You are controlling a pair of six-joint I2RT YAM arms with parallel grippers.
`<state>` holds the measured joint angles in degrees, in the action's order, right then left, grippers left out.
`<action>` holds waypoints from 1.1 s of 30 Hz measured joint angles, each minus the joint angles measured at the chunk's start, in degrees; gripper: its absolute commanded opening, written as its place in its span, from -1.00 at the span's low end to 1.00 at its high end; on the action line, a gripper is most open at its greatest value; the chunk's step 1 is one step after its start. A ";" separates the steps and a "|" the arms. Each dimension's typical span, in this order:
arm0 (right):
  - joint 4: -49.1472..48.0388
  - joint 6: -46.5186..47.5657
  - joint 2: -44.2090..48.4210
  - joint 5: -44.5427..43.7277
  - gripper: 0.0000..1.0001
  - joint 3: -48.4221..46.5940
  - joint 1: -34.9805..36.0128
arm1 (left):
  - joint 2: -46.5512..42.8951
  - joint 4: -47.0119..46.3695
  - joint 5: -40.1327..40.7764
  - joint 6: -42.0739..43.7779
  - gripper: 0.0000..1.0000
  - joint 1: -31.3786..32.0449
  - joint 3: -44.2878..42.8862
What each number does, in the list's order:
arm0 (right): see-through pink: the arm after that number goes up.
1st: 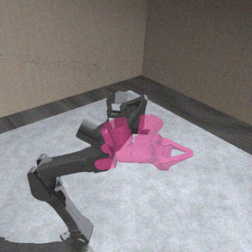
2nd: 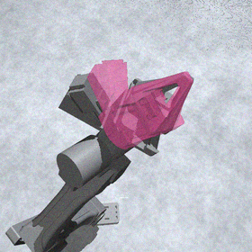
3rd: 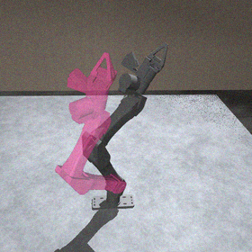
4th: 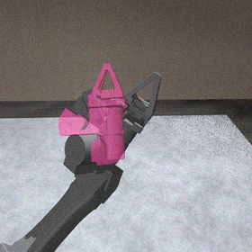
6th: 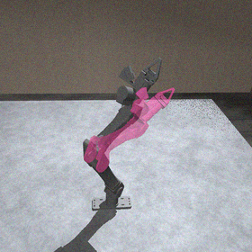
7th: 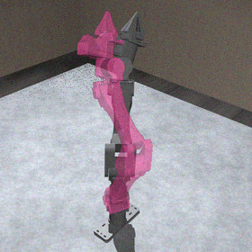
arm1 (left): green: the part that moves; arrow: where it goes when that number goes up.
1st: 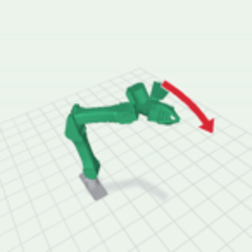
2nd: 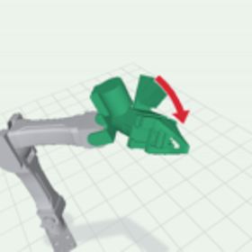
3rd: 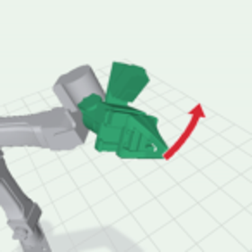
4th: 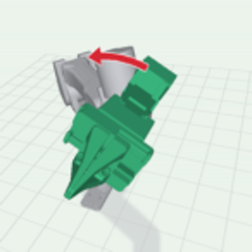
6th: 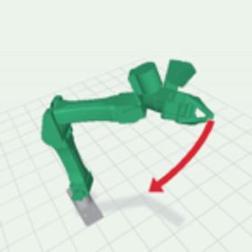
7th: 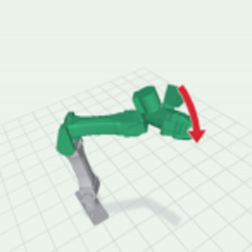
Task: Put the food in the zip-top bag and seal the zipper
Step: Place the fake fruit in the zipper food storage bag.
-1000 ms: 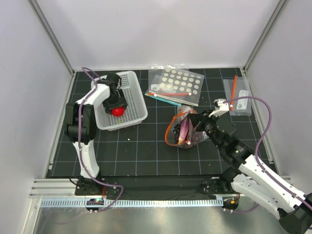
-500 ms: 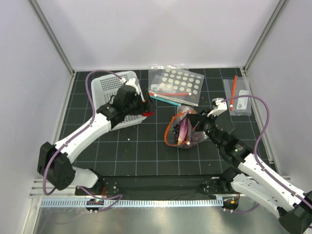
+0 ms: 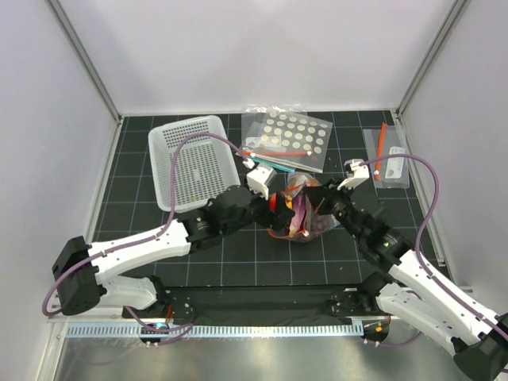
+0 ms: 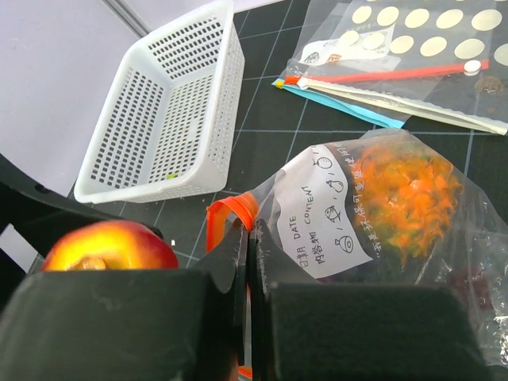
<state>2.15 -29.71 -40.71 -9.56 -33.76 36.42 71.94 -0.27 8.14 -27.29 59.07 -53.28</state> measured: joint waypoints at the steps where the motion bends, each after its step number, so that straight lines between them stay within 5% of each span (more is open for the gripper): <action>1: 0.26 -0.02 0.17 0.24 -0.98 -0.11 0.00 | 0.42 -1.22 0.61 0.92 -0.26 1.22 0.13; 10: 7.17 -2.99 -0.70 5.51 -0.98 -5.40 0.00 | 12.52 -3.21 4.85 5.42 -0.28 4.22 -4.92; 20: 8.72 -13.66 -5.16 13.25 -0.98 -11.67 0.00 | 3.52 3.28 6.49 5.31 -0.22 4.22 -5.95; 27: 9.16 -19.02 -7.58 14.43 -0.98 -11.74 -0.39 | 7.85 7.82 9.86 4.55 -0.17 4.22 -8.59; 31: 11.26 -19.12 -7.54 12.00 -0.98 -11.67 -0.85 | 13.68 9.97 13.64 3.50 -0.11 4.39 -11.67; 33: 12.22 -18.75 -7.39 9.92 -0.98 -11.45 -1.55 | 16.41 10.82 15.45 2.54 0.12 4.28 -12.90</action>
<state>14.37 -48.47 -48.10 0.36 -45.21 34.87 88.36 10.55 23.59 -24.75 63.35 -66.17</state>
